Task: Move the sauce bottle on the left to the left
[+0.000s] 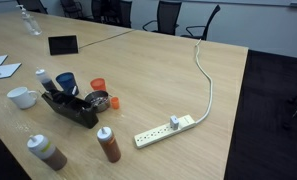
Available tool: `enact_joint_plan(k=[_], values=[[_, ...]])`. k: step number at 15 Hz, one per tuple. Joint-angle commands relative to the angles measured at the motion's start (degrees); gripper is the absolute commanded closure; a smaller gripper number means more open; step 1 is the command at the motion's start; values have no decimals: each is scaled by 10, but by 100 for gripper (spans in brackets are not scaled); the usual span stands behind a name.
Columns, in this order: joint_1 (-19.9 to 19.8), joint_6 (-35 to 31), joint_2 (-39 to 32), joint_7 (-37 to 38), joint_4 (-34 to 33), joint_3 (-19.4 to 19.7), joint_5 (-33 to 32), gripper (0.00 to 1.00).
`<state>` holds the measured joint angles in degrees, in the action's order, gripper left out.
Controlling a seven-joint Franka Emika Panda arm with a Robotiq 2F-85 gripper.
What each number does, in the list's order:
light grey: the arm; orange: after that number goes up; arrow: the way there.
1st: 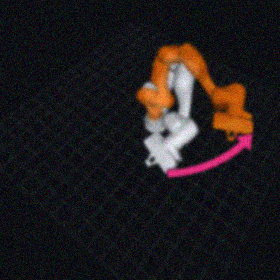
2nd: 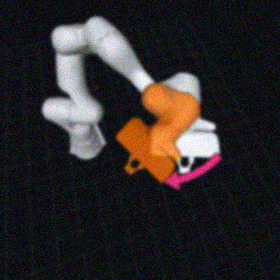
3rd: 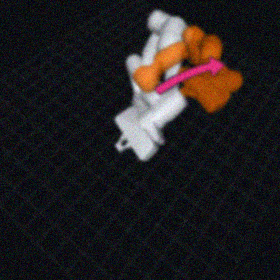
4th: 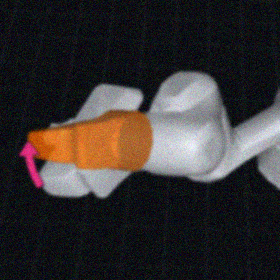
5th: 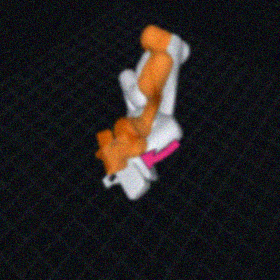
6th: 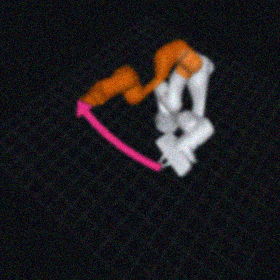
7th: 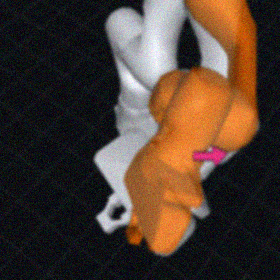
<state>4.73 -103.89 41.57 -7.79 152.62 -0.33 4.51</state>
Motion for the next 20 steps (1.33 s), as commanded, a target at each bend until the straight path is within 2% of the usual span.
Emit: enact_joint_plan(k=[1, 8, 12, 14, 15, 20], values=[[4, -13, 5, 1, 14, -5, -2, 0], [9, -26, 25, 2, 31, -11, -5, 0], [9, -118, 31, -3, 63, -13, -11, 0], [20, -161, 30, -6, 88, -14, -4, 0], [28, -166, 2, -7, 67, -15, 1, 0], [84, -236, -39, -16, 74, -27, 25, 0]])
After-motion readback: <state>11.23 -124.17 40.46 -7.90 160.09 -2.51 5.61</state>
